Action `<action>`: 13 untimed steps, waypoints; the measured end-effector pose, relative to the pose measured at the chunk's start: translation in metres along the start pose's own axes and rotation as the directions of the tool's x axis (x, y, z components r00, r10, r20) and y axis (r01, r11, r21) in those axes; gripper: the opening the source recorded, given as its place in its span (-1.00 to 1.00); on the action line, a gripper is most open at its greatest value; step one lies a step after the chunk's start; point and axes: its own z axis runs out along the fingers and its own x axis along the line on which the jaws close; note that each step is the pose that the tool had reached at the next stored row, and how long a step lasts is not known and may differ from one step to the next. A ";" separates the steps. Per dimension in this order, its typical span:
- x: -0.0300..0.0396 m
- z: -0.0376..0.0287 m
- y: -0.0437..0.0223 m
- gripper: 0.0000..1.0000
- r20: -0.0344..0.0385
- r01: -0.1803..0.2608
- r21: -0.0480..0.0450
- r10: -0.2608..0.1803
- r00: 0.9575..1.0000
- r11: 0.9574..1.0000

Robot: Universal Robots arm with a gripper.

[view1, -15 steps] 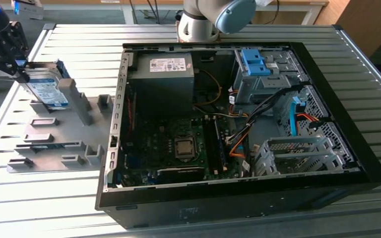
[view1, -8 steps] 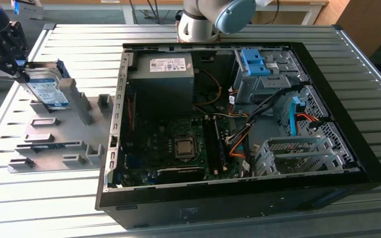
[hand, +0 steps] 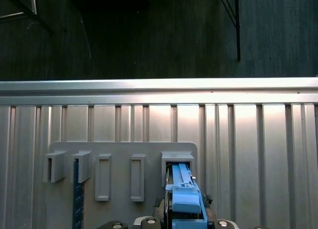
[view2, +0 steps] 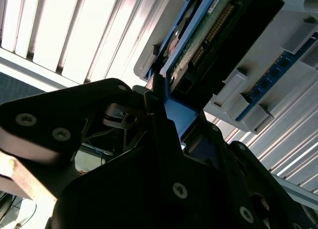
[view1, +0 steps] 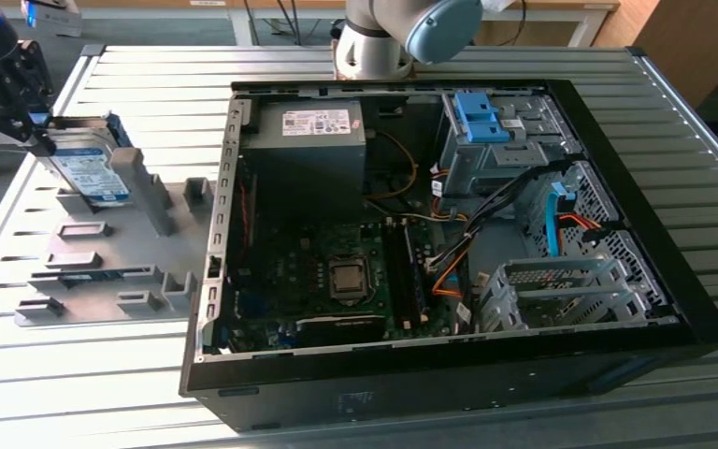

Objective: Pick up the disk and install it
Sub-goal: 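Pick up the disk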

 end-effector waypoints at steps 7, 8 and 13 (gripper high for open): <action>-0.0001 -0.0043 0.0000 -0.25 0.000 0.000 0.000 0.000 1.000 1.000; -0.0001 -0.0051 0.0000 -0.25 0.000 0.000 0.000 0.000 1.000 1.000; -0.0001 -0.0080 0.0001 -0.25 0.000 0.000 0.000 0.000 1.000 1.000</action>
